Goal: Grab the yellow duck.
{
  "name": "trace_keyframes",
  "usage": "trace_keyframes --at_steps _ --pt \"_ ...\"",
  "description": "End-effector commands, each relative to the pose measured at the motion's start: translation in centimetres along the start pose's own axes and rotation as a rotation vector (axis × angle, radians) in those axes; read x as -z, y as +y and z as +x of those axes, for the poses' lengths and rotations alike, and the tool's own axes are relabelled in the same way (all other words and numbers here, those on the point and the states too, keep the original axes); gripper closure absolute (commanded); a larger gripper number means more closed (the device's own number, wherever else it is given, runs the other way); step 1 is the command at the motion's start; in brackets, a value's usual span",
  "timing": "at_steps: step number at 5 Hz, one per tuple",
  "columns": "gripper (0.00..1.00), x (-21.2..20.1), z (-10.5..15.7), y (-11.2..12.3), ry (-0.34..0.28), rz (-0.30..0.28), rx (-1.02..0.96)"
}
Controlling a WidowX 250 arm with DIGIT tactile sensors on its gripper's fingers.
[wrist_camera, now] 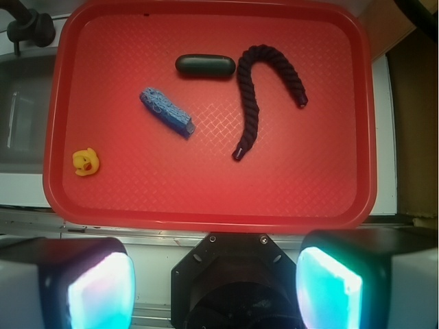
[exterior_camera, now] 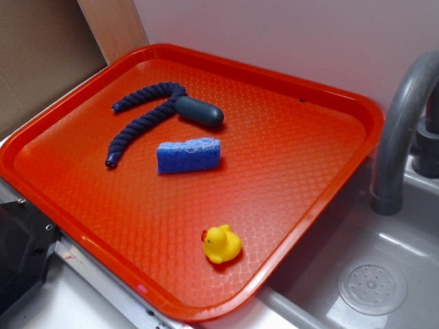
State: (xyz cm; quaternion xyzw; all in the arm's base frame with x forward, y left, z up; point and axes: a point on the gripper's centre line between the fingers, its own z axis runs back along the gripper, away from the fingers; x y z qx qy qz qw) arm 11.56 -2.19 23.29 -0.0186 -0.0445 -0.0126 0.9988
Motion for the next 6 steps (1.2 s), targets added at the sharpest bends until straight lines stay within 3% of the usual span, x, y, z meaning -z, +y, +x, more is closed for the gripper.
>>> trace_keyframes --at_steps 1,2,4,5,6 --pt "0.00 3.2 3.9 -3.2 -0.137 -0.134 0.412" --pt "0.00 5.8 5.0 -6.8 -0.142 -0.175 0.572" --pt "0.00 11.4 5.0 -12.7 -0.019 -0.173 0.736" --pt "0.00 13.7 4.6 -14.3 0.026 -0.170 0.784" --pt "0.00 15.6 4.3 -14.8 0.065 -0.117 0.797"
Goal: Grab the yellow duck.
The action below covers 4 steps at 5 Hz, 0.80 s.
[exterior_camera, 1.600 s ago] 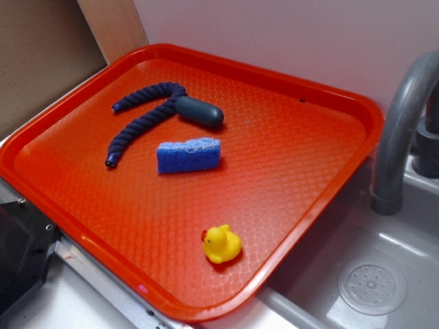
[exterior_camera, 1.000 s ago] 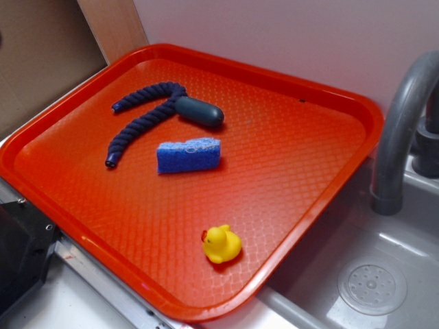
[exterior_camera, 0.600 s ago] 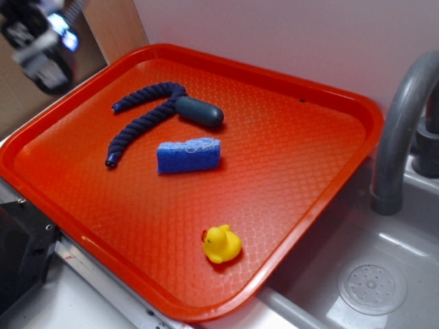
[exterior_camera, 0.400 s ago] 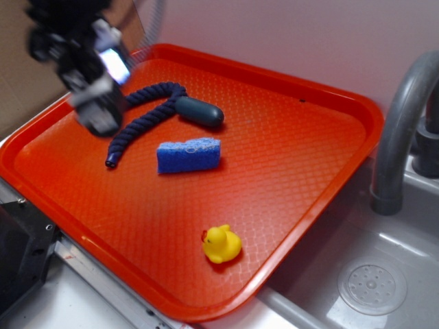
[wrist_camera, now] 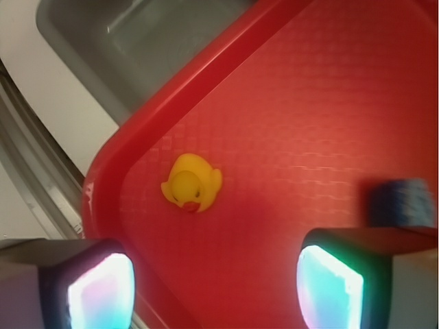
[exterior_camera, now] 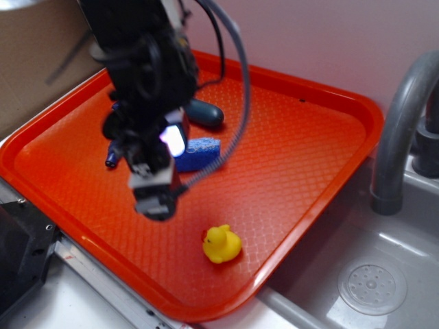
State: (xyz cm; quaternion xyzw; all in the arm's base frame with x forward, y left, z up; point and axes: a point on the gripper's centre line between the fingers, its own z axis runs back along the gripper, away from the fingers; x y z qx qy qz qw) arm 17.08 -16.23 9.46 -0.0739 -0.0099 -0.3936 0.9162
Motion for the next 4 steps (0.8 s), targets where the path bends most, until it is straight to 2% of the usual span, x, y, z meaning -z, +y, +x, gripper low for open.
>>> trace_keyframes --at_steps 1,3,4 --pt "0.00 2.4 1.0 -0.8 0.031 0.016 0.020" --pt "0.00 5.3 1.5 -1.8 0.106 0.037 0.059" --pt "0.00 5.7 1.6 -2.1 0.112 0.034 0.086"
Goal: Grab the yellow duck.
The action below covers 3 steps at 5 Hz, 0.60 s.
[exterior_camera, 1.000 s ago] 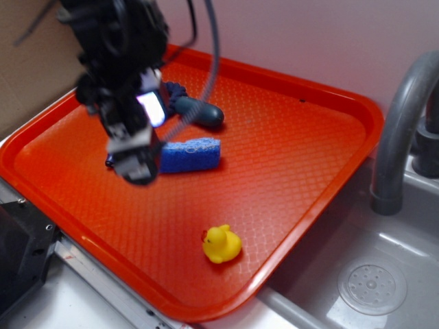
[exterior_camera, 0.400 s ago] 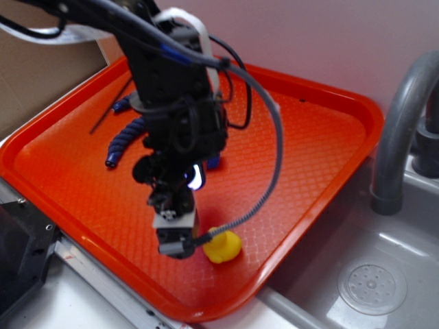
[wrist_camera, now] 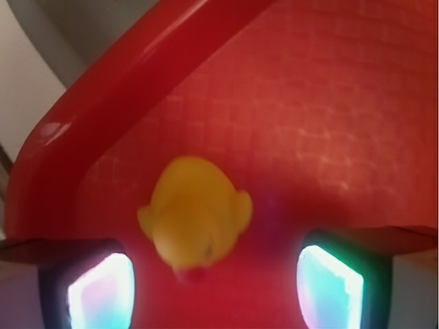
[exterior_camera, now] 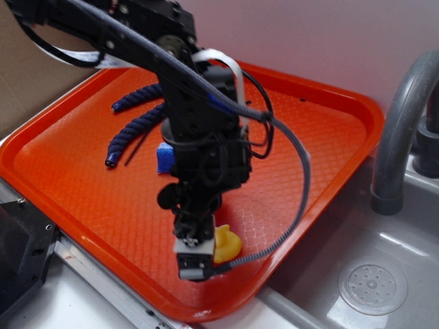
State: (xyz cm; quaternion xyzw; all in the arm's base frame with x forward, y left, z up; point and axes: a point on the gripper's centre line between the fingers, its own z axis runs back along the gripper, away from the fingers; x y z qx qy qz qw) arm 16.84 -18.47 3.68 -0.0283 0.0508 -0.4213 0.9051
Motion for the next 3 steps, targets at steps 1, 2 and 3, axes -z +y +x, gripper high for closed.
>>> trace_keyframes --at_steps 1,2,3 --pt "0.00 0.04 0.85 -1.49 -0.029 0.005 0.048" --pt "1.00 0.17 0.81 -1.48 -0.016 0.026 0.039" --pt "1.00 0.37 0.85 -1.47 -0.011 0.032 0.030"
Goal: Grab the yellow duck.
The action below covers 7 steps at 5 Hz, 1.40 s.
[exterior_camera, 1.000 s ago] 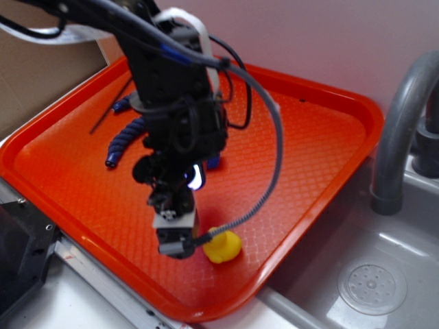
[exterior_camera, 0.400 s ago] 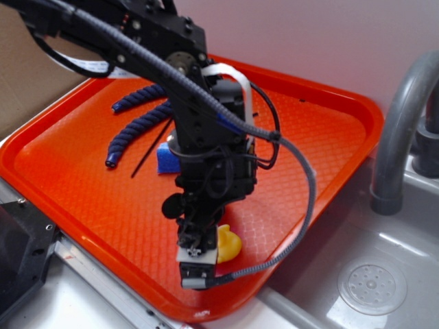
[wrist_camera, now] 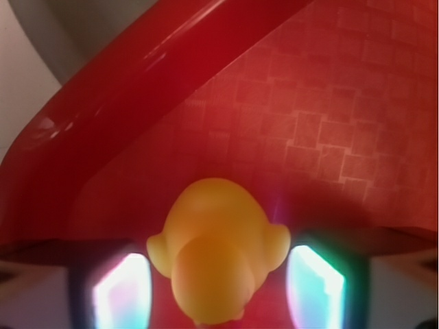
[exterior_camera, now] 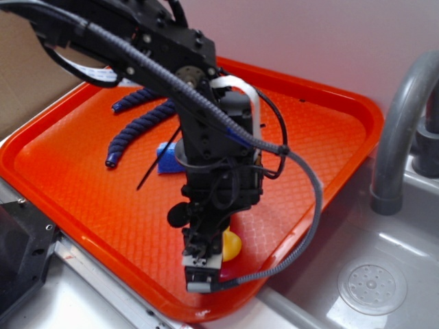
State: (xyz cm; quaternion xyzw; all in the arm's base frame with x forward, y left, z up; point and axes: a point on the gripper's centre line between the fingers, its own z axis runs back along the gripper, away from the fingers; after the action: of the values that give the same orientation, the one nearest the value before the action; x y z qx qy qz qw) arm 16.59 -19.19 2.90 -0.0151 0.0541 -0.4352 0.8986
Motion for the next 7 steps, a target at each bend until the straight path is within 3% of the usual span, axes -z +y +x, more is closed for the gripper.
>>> trace_keyframes --at_steps 1,2,3,4,6,7 --pt "1.00 -0.2 0.4 -0.6 -0.010 0.030 -0.025" --pt "1.00 -1.0 0.0 0.3 0.015 0.079 -0.118" --pt "1.00 -4.7 -1.3 2.2 -0.006 0.153 -0.302" --pt "1.00 -8.5 -3.2 4.2 -0.025 0.174 -0.494" --pt "1.00 -16.2 -9.2 6.5 -0.162 0.119 -0.963" --pt "1.00 -18.5 -11.8 7.3 -0.293 0.075 -1.049"
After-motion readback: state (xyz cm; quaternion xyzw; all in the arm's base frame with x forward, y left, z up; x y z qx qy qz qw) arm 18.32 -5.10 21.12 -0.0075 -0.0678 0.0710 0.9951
